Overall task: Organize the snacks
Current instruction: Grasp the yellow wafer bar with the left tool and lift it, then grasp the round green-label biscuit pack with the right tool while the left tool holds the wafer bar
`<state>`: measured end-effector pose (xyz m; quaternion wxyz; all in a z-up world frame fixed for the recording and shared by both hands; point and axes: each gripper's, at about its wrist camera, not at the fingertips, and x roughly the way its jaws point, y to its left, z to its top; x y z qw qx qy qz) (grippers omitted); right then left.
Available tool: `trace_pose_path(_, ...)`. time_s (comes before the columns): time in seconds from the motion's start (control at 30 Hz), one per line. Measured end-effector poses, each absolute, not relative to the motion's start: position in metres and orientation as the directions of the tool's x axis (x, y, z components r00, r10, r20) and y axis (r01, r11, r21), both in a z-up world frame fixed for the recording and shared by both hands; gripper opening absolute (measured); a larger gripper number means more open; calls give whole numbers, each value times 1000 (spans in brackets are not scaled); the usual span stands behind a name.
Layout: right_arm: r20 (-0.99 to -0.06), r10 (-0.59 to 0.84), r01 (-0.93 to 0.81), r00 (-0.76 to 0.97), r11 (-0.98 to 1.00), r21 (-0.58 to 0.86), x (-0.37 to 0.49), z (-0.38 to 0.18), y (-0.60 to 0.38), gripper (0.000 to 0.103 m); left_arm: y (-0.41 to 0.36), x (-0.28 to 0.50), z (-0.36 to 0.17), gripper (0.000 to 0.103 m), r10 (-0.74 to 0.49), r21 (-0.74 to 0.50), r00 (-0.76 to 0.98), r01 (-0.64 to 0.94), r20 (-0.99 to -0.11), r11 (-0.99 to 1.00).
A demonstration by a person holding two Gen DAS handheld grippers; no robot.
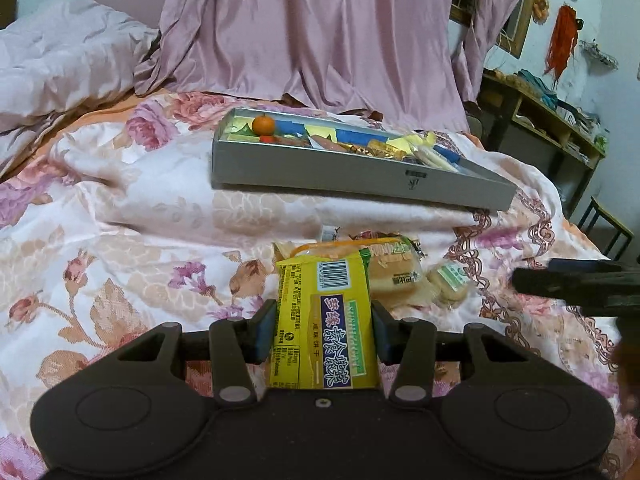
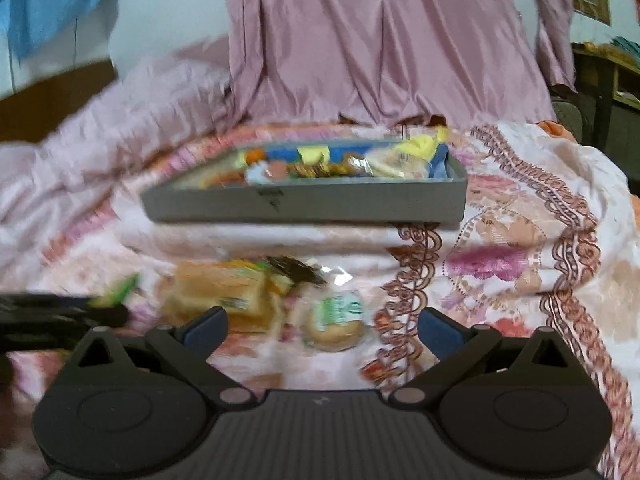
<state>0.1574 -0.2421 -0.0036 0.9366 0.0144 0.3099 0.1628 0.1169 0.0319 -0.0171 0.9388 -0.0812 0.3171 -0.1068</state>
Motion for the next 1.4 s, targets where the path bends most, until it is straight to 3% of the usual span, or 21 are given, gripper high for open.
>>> trace_pose_path(0.33, -633, 275, -391, 723, 919, -47, 201, -46, -220, 99, 30, 120, -18, 50, -259, -219, 772, 159, -580, 963)
trace_pose_path(0.6, -644, 305, -433, 702, 900, -44, 217, -58, -210, 98, 27, 122, -19, 50, -257, -214, 768, 159, -587, 964)
trace_pose_path(0.7, -680, 300, -451, 669, 891, -51, 222, -66, -207, 94, 28, 122, -20, 50, -257, -220, 767, 154, -589, 963)
trace_pose_path(1.0, -663, 325, -460, 674, 887, -33, 230, -75, -205, 89, 27, 124, -23, 50, -253, -213, 758, 153, -601, 965)
trace_pose_path(1.17, -661, 341, -442, 669, 897, 15, 233, -70, -208, 63, 25, 126, -27, 50, -250, -204, 749, 155, -614, 967)
trace_pose_path(1.4, -664, 323, -394, 674, 918, 46, 229, -61, -216, 51, 24, 128, -30, 50, -247, -202, 749, 153, -615, 967)
